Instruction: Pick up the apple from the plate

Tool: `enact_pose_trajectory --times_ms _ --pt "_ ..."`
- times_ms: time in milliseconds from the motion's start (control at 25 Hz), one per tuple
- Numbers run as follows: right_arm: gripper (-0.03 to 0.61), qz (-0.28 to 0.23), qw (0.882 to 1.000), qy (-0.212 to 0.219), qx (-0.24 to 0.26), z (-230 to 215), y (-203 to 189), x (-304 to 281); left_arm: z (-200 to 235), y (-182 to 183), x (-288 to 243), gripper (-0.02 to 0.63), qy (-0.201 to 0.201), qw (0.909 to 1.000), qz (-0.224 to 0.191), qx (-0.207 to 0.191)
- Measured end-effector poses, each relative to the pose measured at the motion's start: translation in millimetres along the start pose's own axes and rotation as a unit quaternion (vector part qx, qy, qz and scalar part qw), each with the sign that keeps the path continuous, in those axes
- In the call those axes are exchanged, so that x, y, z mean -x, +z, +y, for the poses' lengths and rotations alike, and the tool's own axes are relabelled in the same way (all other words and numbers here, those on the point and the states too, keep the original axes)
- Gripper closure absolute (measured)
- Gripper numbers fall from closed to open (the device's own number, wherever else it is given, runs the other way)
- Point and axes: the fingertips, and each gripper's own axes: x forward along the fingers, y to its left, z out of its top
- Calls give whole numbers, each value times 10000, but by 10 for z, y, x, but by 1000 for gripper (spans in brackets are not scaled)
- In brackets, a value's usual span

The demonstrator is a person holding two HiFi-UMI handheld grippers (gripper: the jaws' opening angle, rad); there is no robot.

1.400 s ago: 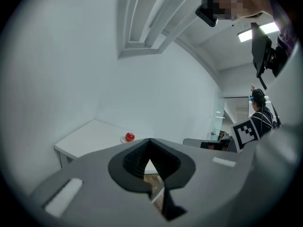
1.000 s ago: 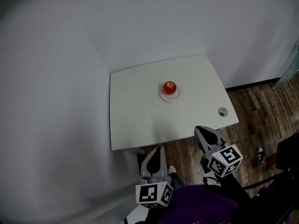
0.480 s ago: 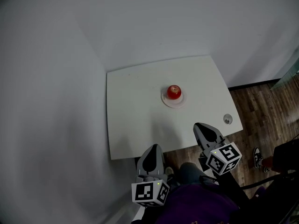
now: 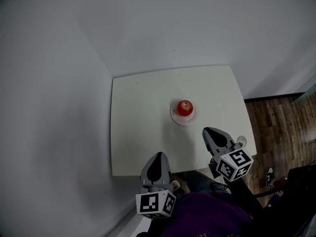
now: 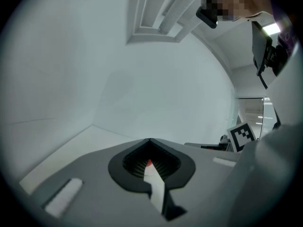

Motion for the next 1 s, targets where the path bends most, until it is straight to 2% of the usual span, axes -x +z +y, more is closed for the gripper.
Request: enact_pose_trajectory --times_ms 360,800,1000 --pt "566 238 9978 614 61 -352 117 -447 -118 -11 -490 610 350 9993 99 50" --pt "565 416 9978 488 139 -566 69 -751 50 110 -772 609 352 9992 184 -61" --pt "456 567 9970 467 223 -608 9 -910 151 163 -882 609 238 9996 144 -76"
